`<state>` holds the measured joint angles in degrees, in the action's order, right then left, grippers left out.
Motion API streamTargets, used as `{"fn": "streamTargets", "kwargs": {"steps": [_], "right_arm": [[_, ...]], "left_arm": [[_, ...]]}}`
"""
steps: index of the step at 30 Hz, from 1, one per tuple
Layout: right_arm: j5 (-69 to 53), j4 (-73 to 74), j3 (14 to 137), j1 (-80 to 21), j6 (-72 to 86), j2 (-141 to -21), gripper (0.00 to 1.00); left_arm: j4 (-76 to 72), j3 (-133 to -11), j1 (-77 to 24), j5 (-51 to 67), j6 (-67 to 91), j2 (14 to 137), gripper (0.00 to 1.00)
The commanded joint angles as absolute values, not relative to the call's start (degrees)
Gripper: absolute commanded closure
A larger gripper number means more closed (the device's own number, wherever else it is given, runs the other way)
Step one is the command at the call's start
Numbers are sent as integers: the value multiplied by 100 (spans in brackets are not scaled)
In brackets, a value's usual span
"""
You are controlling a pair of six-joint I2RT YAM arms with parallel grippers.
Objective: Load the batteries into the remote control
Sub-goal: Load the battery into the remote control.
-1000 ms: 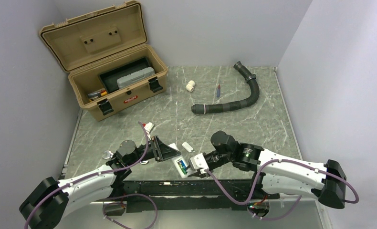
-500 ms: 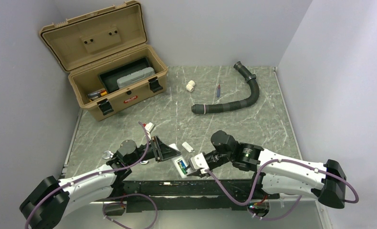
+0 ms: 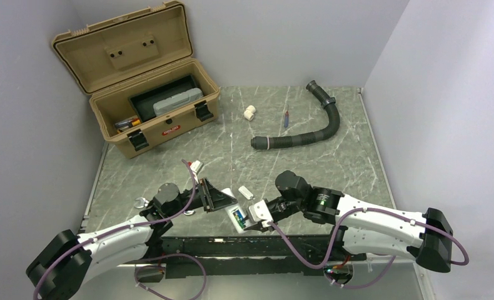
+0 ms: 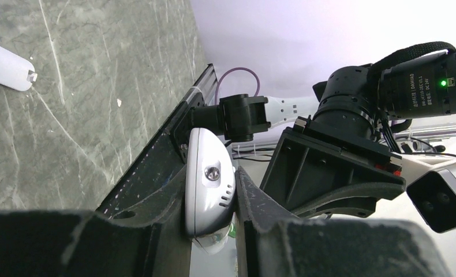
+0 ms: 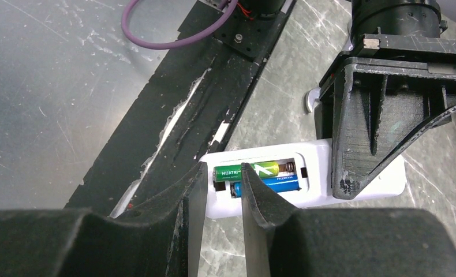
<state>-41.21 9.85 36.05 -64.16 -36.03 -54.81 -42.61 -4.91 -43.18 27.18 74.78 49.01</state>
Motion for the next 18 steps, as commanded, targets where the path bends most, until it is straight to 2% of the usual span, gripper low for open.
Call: {"fn": "streamTargets", "kwargs": {"steps": [1, 18], "right_arm": [[-4311, 787, 3730, -6397, -3744, -5465, 70], [-4274, 864, 3719, -6387, -3795, -5477, 71]], "left_arm": [[-4709, -609, -4336, 2807, 7576, 4936, 100], [-4716, -589, -4334, 2800, 7585, 4914, 100]]}}
